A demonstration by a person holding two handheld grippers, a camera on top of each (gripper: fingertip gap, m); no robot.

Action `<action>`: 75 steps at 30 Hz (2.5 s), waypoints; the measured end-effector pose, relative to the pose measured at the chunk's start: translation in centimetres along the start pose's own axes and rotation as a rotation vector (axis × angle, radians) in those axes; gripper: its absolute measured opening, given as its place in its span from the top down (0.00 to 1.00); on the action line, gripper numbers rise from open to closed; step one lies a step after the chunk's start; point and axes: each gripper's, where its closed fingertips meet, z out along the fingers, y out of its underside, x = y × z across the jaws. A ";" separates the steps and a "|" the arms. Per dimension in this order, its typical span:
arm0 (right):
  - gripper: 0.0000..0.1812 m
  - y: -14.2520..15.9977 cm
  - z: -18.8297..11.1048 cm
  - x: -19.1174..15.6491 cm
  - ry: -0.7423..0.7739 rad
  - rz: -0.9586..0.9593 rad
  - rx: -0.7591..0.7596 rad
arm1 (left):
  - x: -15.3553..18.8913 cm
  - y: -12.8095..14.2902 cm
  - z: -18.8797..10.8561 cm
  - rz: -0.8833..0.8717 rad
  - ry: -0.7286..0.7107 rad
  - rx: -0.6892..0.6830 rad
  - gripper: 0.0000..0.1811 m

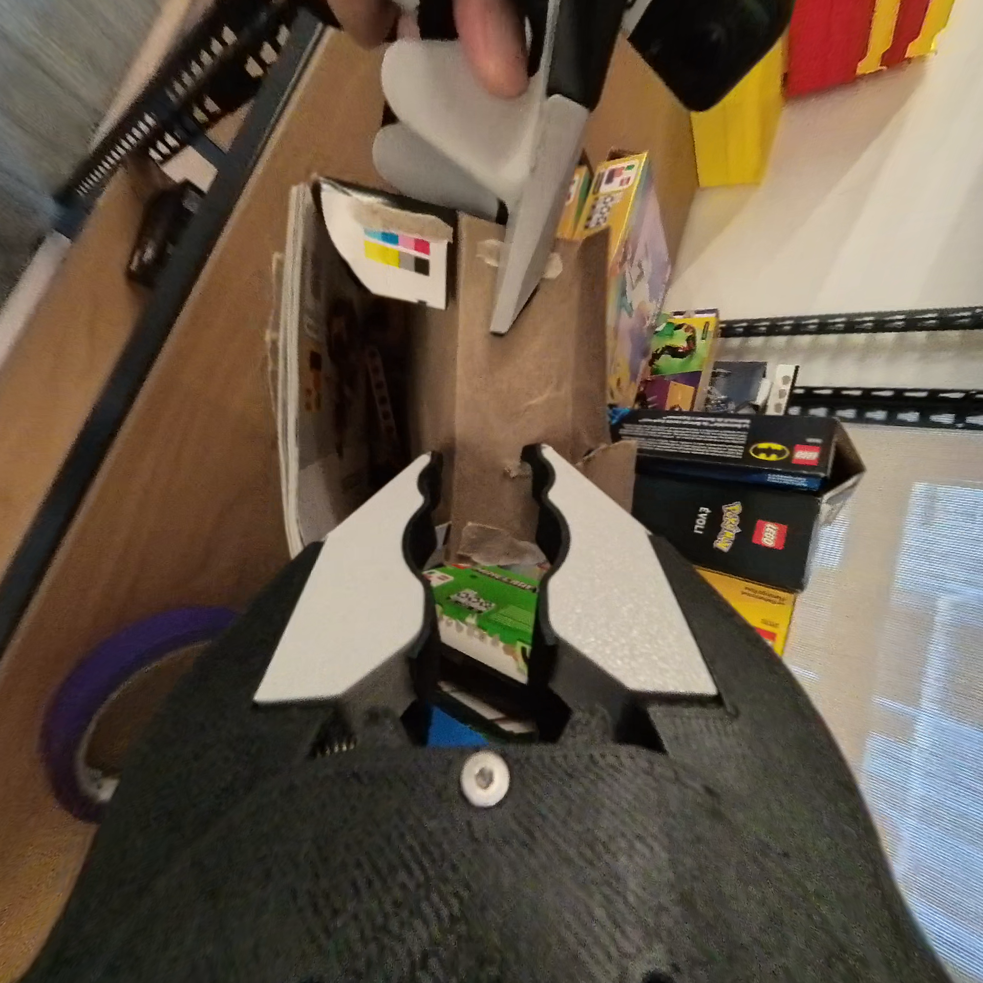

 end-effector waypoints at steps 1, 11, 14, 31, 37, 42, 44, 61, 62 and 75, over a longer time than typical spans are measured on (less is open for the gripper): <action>0.85 -0.1 0.2 0.0 0.009 -0.006 0.000 | 0.0 -0.1 -0.1 0.012 0.004 0.010 0.99; 0.96 0.7 1.9 -0.5 0.017 0.030 0.015 | 0.4 -0.4 -2.8 0.170 -0.127 0.126 0.80; 0.98 0.7 2.4 -1.0 0.014 0.050 0.029 | -1.0 -0.6 -4.3 0.296 -0.430 0.162 0.70; 0.94 -2.5 2.0 -1.8 -0.035 0.203 0.196 | -2.7 1.0 -2.4 0.626 -1.150 0.014 0.64; 0.91 -2.1 1.1 -3.0 -0.066 0.221 0.199 | -1.8 2.7 -2.4 0.649 -1.136 -0.016 0.70; 0.89 -1.6 0.9 -3.3 -0.078 0.245 0.194 | -0.2 3.4 -2.1 0.581 -0.930 0.097 0.69; 0.89 -1.8 1.0 -3.3 -0.090 0.252 0.203 | 0.1 3.2 -2.2 0.540 -0.845 0.136 0.72; 0.94 -4.4 1.2 -1.1 -0.280 0.378 0.293 | 1.6 2.4 -5.2 0.496 0.000 0.522 0.86; 0.94 -4.3 1.4 -1.1 -0.284 0.374 0.283 | 1.6 2.4 -5.2 0.475 0.041 0.527 0.85; 0.95 -4.0 2.4 0.0 -0.288 0.406 0.265 | 2.0 0.9 -6.9 0.393 0.020 0.663 0.79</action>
